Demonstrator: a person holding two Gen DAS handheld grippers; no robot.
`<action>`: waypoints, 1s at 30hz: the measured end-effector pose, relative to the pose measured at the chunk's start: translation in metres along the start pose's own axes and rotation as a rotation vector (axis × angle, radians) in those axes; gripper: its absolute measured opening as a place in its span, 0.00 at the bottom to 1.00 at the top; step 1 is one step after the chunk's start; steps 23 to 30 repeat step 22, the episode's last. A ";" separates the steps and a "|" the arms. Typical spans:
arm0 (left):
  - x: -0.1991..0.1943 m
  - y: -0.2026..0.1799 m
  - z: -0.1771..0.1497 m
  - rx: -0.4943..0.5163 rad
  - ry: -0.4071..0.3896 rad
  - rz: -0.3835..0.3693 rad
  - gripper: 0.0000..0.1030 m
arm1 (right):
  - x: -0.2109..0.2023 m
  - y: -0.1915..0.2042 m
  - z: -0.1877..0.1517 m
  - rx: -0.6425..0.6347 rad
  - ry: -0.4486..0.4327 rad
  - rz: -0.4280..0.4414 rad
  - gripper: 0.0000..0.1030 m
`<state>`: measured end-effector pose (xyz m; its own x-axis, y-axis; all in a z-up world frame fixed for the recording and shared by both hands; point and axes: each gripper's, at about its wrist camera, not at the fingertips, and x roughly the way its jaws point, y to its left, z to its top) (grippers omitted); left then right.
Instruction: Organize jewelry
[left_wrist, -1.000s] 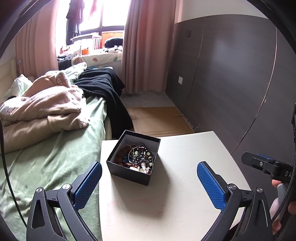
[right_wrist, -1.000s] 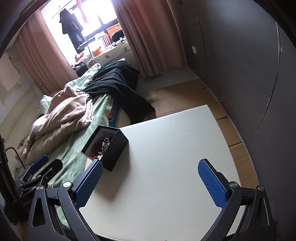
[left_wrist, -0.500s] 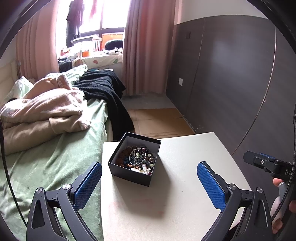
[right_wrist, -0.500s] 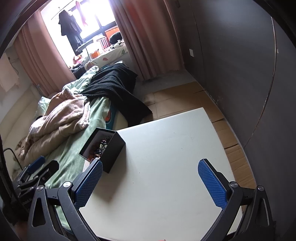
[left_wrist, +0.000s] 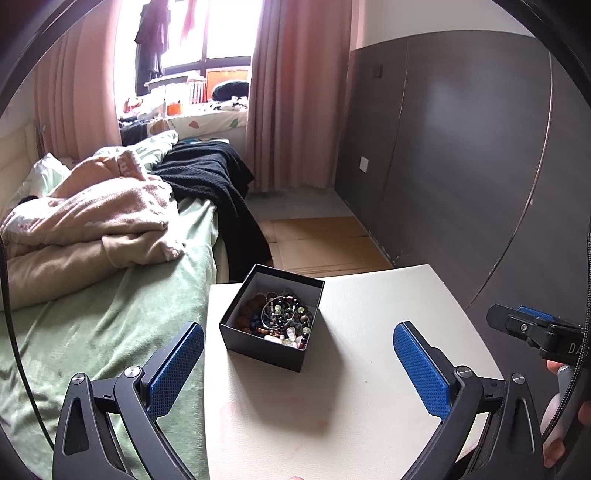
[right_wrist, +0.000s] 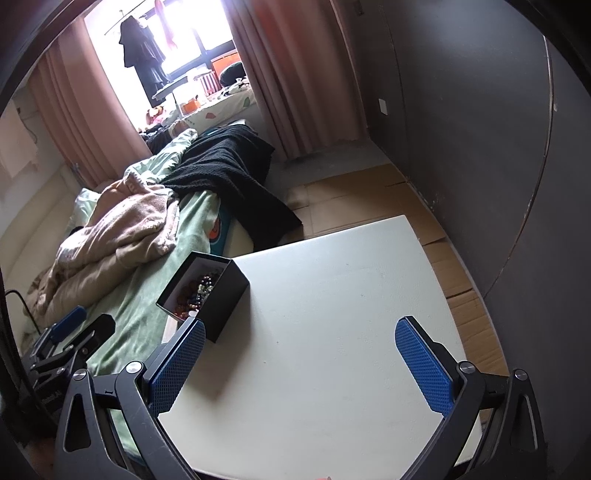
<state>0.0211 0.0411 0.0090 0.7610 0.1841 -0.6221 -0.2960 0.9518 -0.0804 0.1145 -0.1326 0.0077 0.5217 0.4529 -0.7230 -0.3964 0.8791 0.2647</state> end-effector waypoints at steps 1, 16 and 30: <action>0.000 0.000 0.000 0.000 -0.001 0.002 0.99 | 0.000 -0.001 0.000 0.000 0.001 -0.002 1.00; -0.003 0.002 0.001 0.001 -0.013 0.004 0.99 | 0.002 -0.004 -0.001 -0.018 0.002 -0.019 1.00; -0.004 0.002 0.001 0.002 -0.011 0.004 0.99 | 0.001 -0.004 -0.001 -0.022 0.007 -0.024 1.00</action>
